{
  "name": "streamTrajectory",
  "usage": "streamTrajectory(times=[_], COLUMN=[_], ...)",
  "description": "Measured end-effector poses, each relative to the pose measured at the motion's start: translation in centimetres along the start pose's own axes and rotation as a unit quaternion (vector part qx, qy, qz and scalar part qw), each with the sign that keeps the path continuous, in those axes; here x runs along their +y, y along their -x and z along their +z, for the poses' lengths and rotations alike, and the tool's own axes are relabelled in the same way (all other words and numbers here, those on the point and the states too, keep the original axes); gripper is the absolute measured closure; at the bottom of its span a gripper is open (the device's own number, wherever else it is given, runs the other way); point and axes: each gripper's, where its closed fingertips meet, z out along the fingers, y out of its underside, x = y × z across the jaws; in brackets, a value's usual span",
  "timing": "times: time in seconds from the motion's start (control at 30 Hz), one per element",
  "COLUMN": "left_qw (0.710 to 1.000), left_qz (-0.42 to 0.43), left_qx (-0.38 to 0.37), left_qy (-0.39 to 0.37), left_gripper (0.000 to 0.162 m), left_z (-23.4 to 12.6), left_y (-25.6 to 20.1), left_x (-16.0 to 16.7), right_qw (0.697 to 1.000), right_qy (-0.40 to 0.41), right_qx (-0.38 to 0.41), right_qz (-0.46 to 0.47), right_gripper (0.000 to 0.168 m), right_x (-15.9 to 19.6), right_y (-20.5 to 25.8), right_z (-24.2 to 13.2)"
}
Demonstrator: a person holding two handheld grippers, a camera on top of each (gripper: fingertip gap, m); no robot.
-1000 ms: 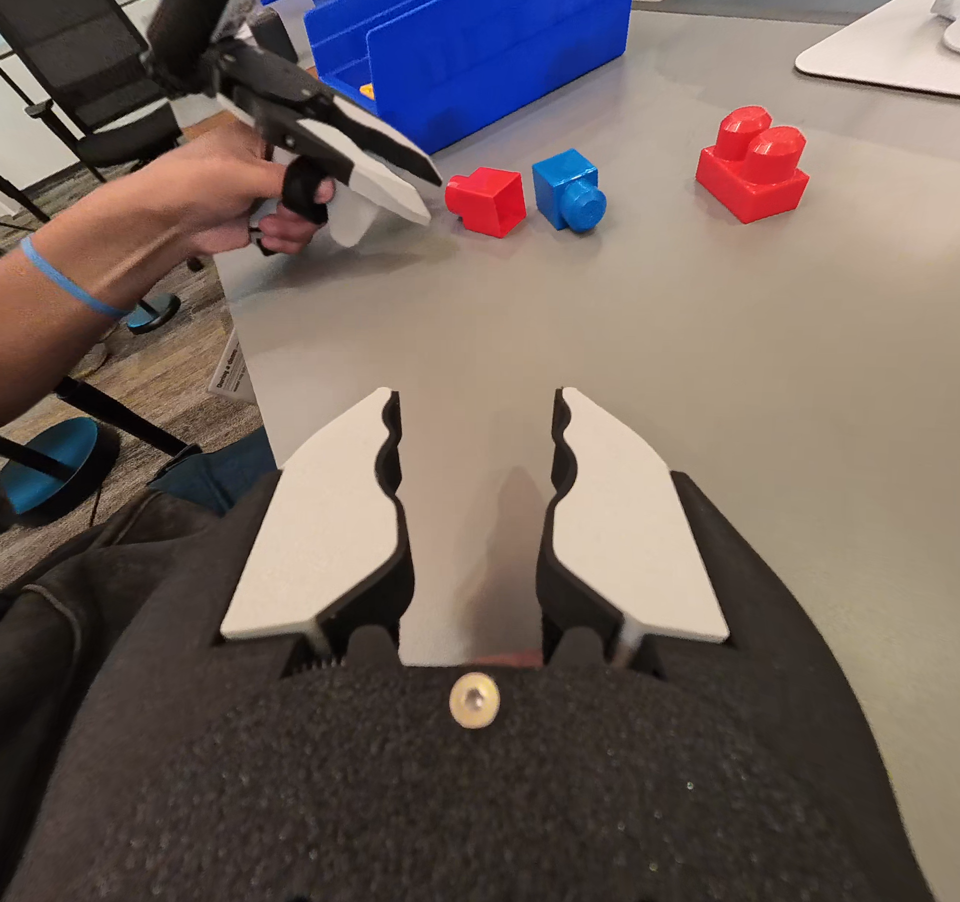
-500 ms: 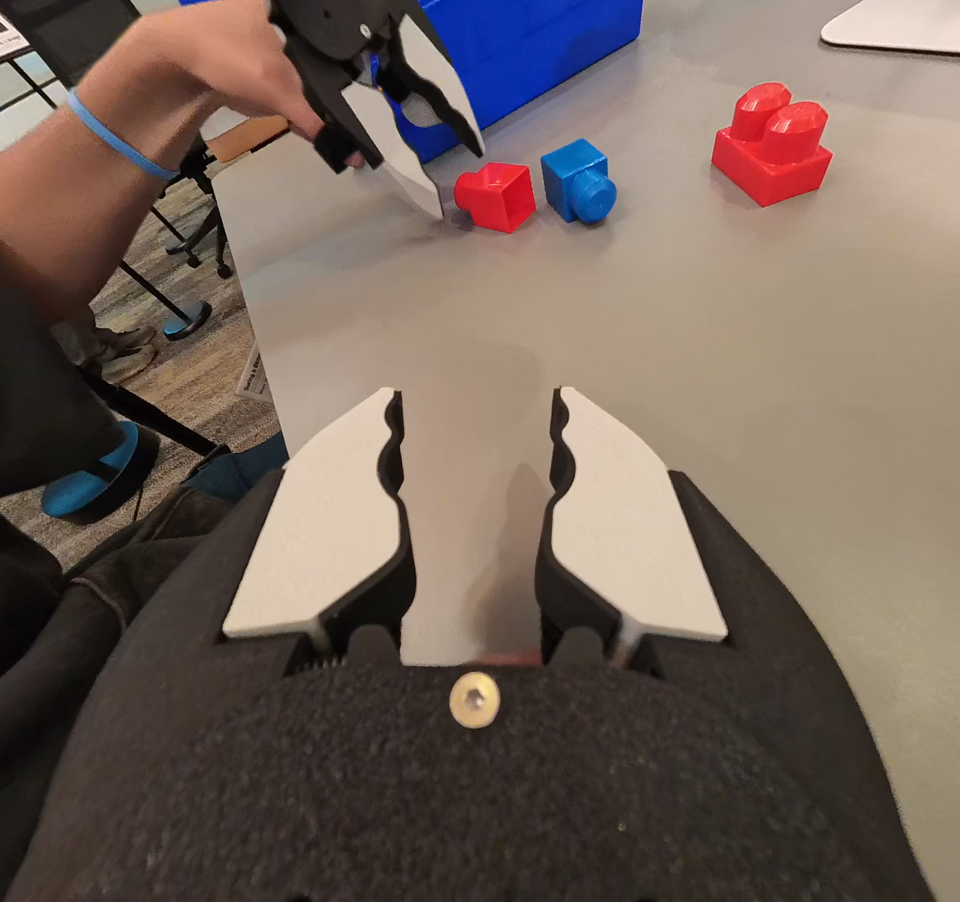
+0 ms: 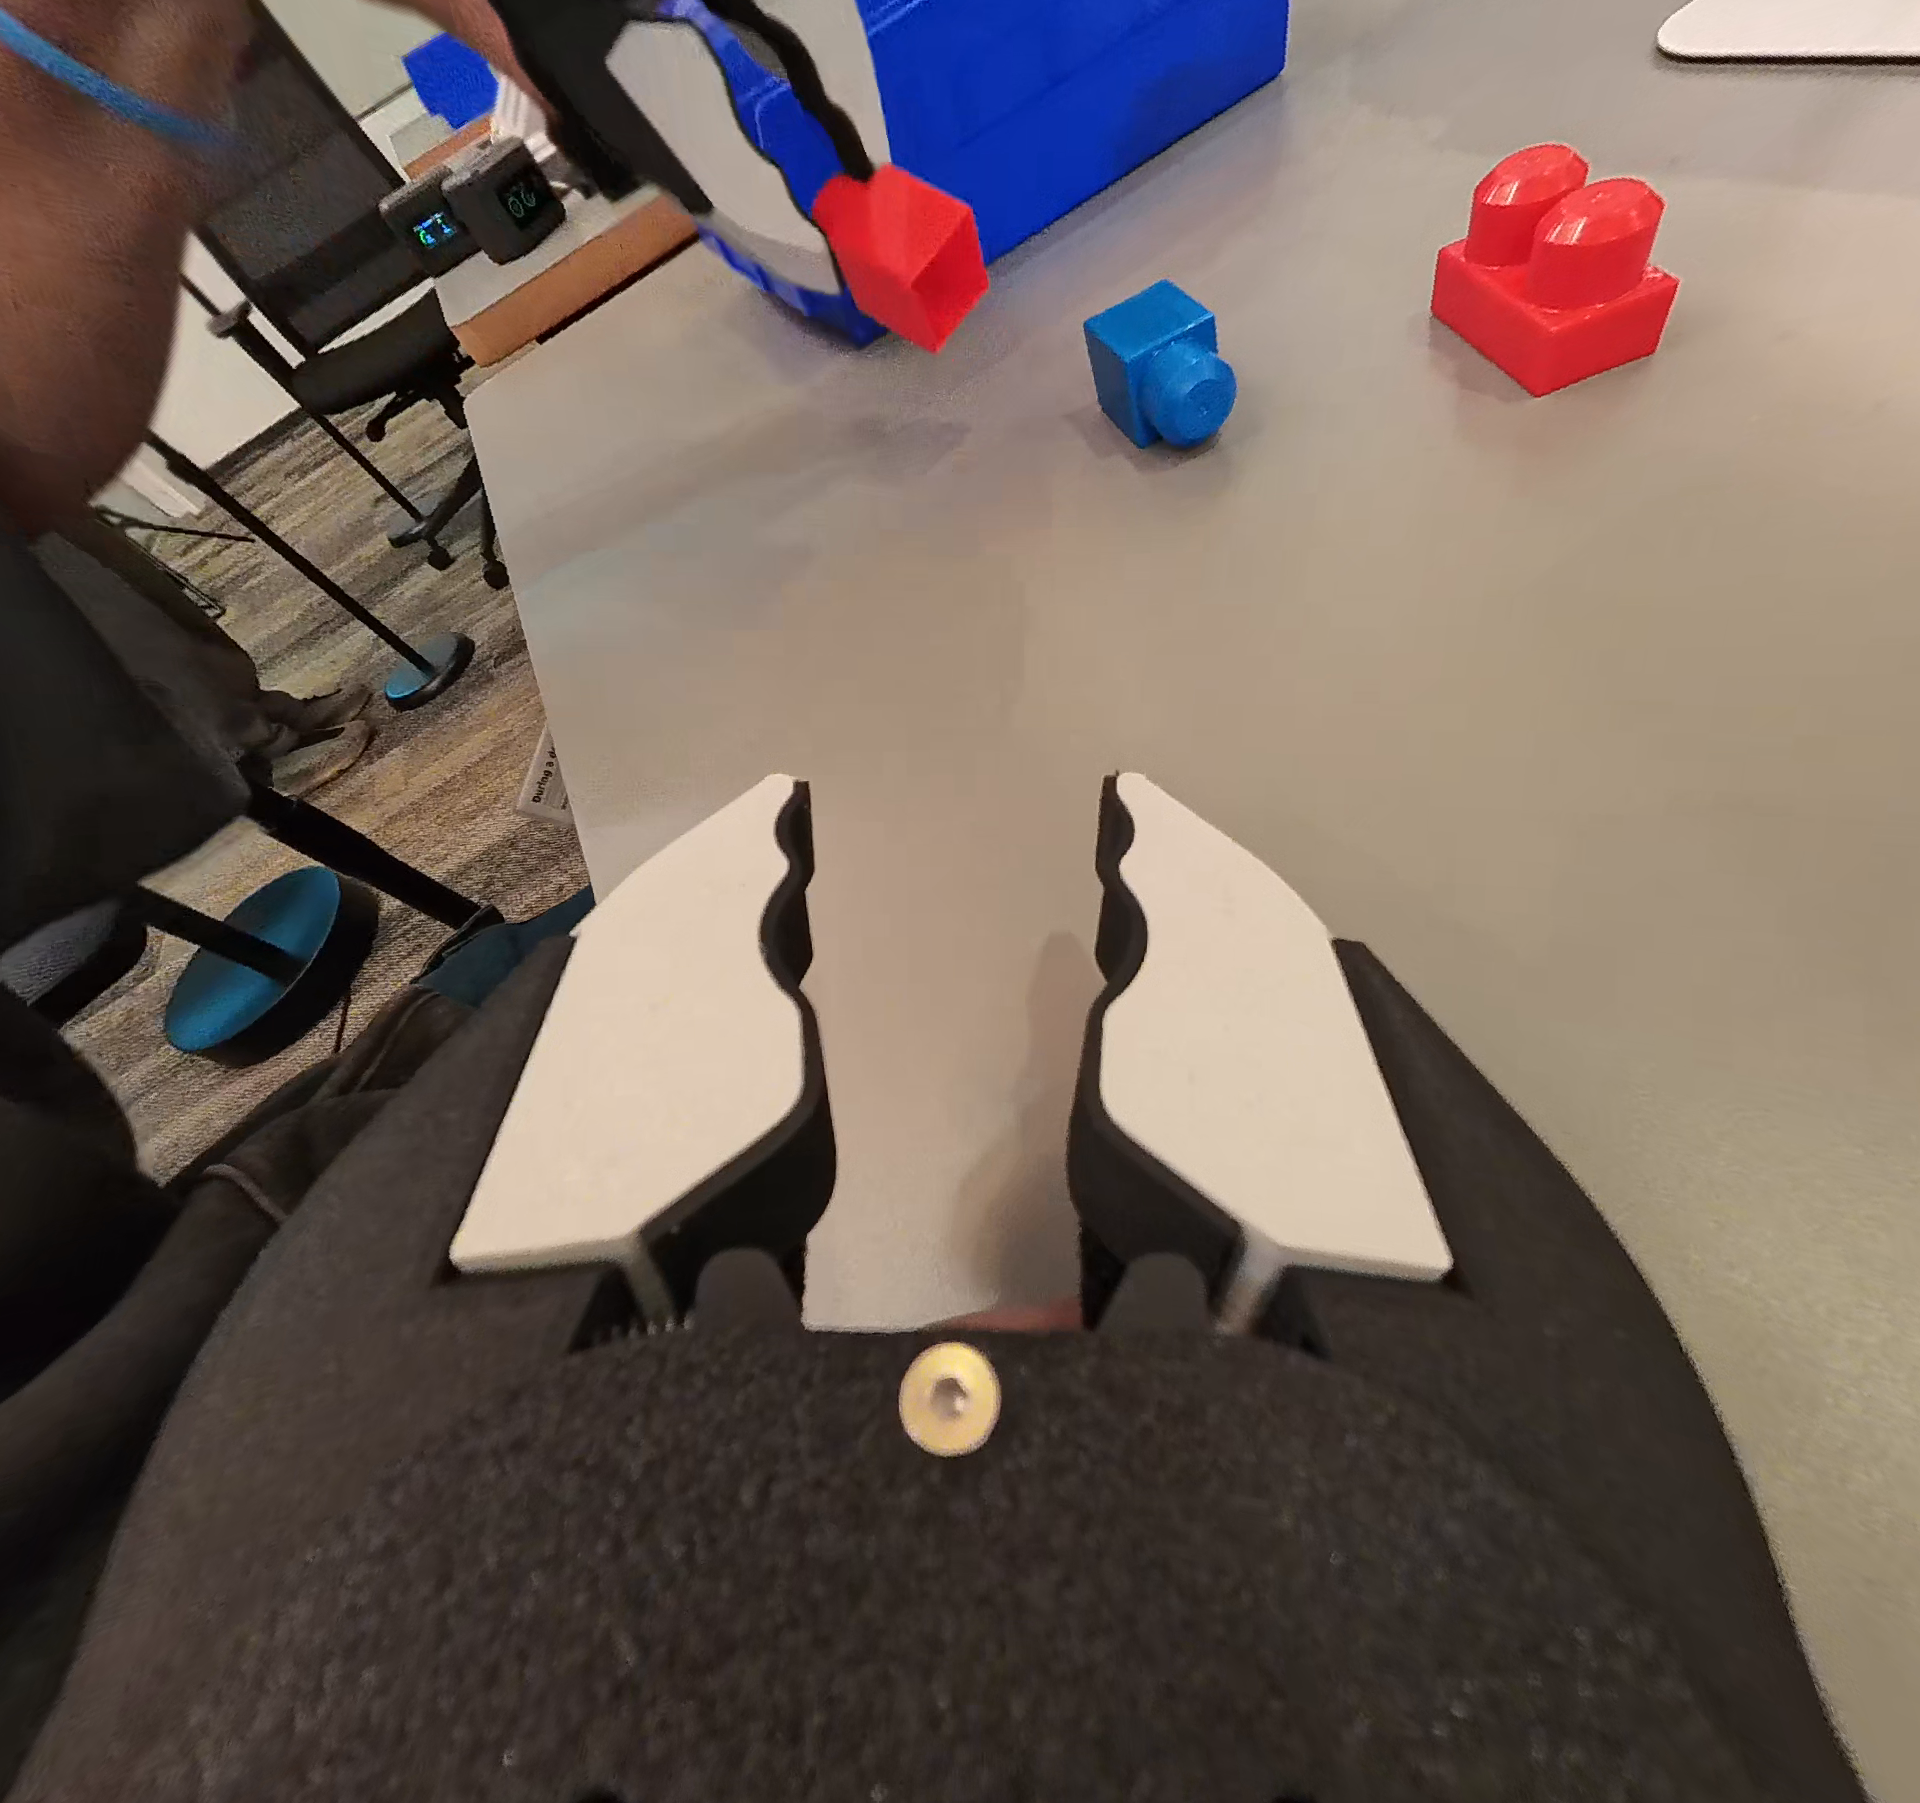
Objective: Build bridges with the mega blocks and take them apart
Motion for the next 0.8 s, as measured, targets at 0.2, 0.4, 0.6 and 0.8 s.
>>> streamTrajectory(times=[0.2, 0.4, 0.6, 0.8], left_qw=[0.979, 0.927, 0.894, 0.908], left_qz=[0.119, 0.193, 0.234, 0.233], left_qx=[0.014, -0.005, -0.001, 0.001], left_qy=[0.165, 0.322, 0.382, 0.348], left_gripper=[0.133, 0.133, 0.131, 0.119], left_z=[-1.6, -0.3, 0.4, 1.1], left_y=[-0.3, 0.5, -0.2, -1.0], left_x=[-1.2, -2.8, -5.7, -8.0], right_qw=[1.0, 1.0, 1.0, 1.0], right_qy=[0.001, 0.001, -0.001, -0.006], right_qx=[0.005, 0.008, 0.007, 0.003], right_qz=[-0.009, -0.016, -0.015, -0.01], right_gripper=[0.116, 0.116, 0.116, 0.116], right_x=[0.0, 0.1, 0.1, 0.1], right_y=[0.1, 0.2, 0.2, 0.3], right_z=[0.0, 0.0, -0.2, -0.5])
